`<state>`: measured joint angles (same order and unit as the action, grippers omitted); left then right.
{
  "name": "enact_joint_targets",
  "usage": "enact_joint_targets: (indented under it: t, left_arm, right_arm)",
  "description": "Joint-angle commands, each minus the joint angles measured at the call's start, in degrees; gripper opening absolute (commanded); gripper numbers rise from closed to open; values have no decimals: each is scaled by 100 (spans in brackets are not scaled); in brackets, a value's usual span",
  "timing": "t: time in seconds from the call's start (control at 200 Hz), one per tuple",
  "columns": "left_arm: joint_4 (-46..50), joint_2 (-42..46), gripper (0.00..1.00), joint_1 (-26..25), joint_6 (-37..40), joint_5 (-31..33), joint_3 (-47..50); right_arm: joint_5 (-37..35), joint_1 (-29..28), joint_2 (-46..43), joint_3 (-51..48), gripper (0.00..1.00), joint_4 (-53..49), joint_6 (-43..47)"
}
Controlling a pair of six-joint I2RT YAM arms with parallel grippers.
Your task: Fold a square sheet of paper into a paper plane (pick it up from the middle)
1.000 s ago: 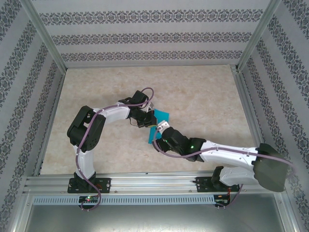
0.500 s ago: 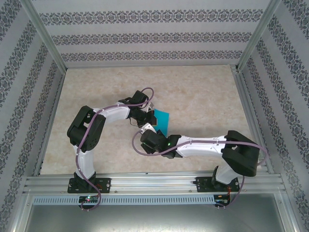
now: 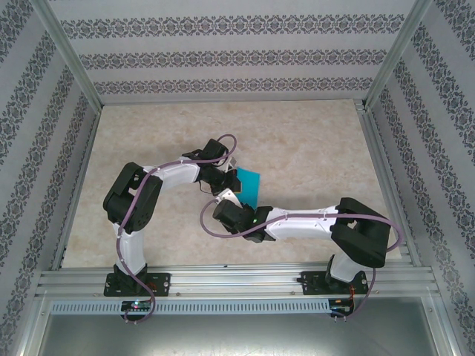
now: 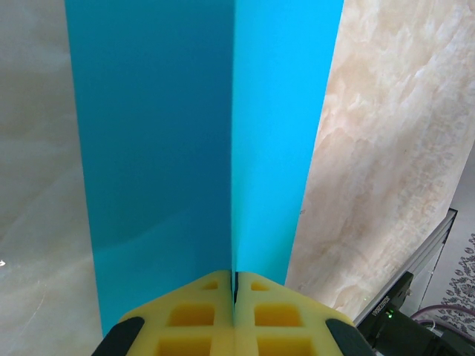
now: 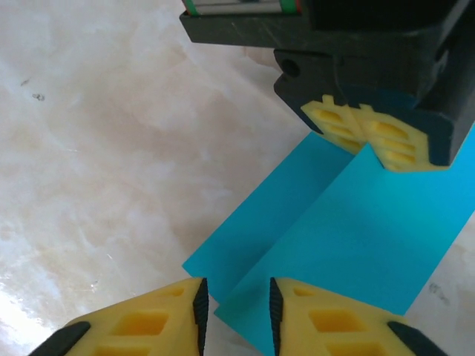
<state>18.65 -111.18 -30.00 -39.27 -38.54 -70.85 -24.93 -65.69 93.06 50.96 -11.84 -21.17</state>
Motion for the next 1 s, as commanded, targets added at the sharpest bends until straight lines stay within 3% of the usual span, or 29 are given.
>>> enact_joint_targets:
  t: [0.0, 0.31, 0.644, 0.724, 0.779, 0.819, 0.904, 0.994]
  left_arm:
    - [51, 105, 5, -35, -28, 40, 23]
    - [70, 169, 6, -36, -64, 76, -2]
    - [101, 168, 6, -35, -67, 88, -6]
    - [142, 142, 19, -33, -74, 117, -25]
    - [122, 169, 23, -32, -93, 126, -15]
    - [112, 198, 34, -34, -96, 143, 1]
    - [192, 380, 46, -35, -82, 334, 22]
    - [316, 692, 59, -33, -55, 777, 142]
  right_arm:
    - [-203, -4, -178, -31, 23, -24, -86]
    - [138, 161, -606, -386, 0, 244, -99]
    - [692, 390, -1041, -797, 0, 714, -146]
    - [847, 457, -1160, -885, 0, 820, -128]
    - [1085, 550, -1180, -932, 0, 880, -121]
    - [1283, 619, -1191, -971, 0, 947, -108]
    - [1670, 787, -1307, -1135, 0, 1171, -143]
    - [2582, 1178, -1479, -1419, 0, 1632, -269]
